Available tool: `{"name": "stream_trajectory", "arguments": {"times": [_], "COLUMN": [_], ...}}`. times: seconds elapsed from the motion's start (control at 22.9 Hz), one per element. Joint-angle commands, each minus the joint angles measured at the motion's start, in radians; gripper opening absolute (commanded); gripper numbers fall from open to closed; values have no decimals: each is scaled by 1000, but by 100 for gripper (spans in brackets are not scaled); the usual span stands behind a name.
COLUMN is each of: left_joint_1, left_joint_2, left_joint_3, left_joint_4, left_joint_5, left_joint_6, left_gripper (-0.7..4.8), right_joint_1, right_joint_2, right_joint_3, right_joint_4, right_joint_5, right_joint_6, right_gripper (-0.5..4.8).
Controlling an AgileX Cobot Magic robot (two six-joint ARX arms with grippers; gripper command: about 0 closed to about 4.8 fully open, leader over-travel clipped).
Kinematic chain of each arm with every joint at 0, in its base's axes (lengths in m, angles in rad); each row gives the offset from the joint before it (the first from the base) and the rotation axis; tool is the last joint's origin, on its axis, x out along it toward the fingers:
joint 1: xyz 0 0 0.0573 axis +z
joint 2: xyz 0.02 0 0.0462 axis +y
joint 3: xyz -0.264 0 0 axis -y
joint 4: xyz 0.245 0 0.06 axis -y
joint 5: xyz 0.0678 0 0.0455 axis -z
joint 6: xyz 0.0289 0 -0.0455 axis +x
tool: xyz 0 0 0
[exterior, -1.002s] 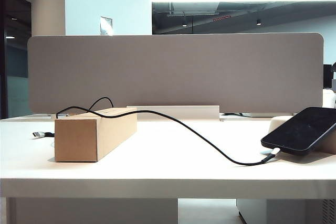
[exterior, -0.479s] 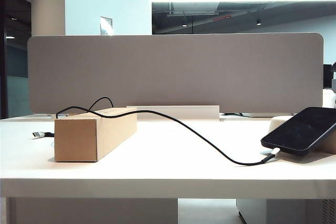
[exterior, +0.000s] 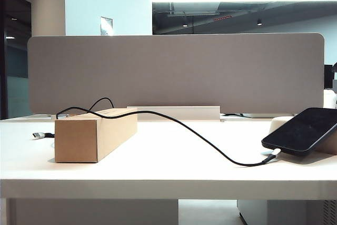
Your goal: Pick up the charging cable and the phone, plug the charging cable into the charging port on the phone, and finally place them back on the table.
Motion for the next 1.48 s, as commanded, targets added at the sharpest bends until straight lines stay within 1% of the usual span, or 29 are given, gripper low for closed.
{"name": "stream_trajectory", "arguments": {"times": [0.04, 0.48, 0.83, 1.48], "left_joint_1": [-2, -2, -2, -2], "left_joint_2": [-1, -1, -1, -1], "left_joint_3": [3, 3, 3, 3], "left_joint_4": [9, 10, 9, 9], "left_joint_5": [4, 4, 4, 4], "left_joint_6": [0, 0, 0, 0], "left_gripper": [-6, -6, -6, -6], "right_joint_1": [0, -11, -63, -68], "right_joint_2": [-2, -2, -2, -2], "right_joint_3": [-6, -6, -6, -6], "right_joint_4": [60, 43, 41, 41], "right_joint_5": [1, 1, -3, -3], "right_joint_6": [-54, -125, -109, -109], "right_gripper": [-6, -6, -6, -6]}}
